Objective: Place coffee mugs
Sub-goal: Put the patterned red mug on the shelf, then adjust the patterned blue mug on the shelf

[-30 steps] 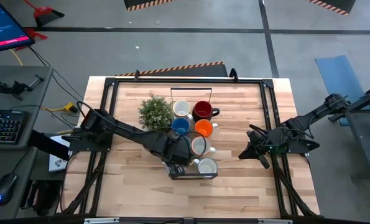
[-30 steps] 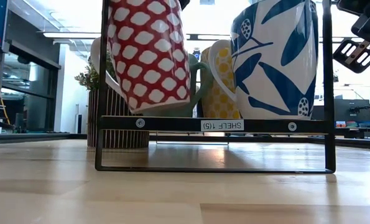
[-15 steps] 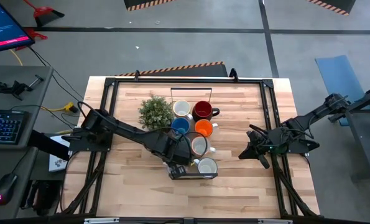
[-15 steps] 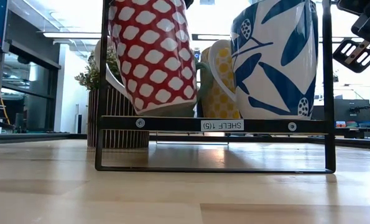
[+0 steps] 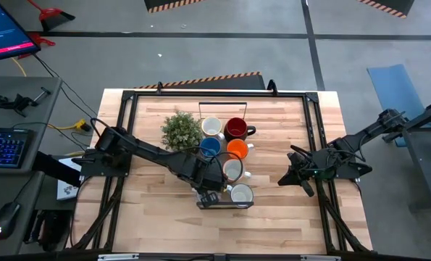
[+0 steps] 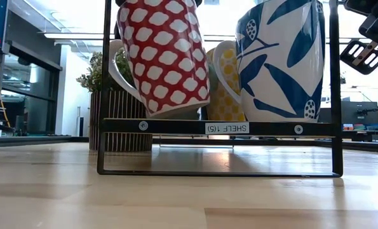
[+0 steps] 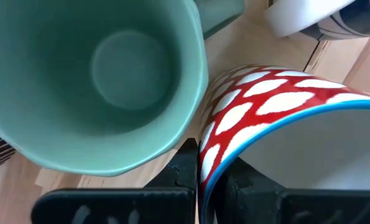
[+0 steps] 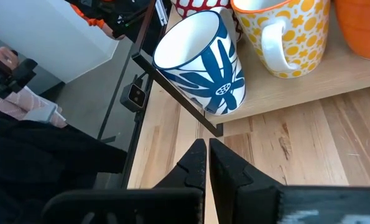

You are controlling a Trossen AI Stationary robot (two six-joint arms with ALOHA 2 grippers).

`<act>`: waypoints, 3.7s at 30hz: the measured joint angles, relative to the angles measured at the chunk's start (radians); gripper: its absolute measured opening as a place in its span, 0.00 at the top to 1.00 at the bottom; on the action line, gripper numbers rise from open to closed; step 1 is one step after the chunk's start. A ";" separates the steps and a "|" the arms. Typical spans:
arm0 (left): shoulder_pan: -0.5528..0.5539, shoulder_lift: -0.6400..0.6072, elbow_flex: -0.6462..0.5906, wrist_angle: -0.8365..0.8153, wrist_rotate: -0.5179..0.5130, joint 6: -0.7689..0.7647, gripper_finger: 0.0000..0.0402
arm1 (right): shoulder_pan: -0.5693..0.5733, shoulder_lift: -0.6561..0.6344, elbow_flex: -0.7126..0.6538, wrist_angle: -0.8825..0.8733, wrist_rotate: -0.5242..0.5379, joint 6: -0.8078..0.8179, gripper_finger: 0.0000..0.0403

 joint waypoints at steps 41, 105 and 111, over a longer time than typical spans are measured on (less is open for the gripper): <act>0.017 0.003 -0.001 0.026 0.024 0.042 0.83 | 0.000 0.000 0.000 -0.001 0.000 0.003 1.00; -0.193 -0.145 0.074 -0.314 -0.046 -0.007 0.82 | 0.000 0.270 0.002 0.171 0.041 -0.078 1.00; -0.300 -0.145 0.074 -0.360 -0.152 -0.122 0.82 | 0.000 0.370 0.021 0.177 0.052 -0.039 1.00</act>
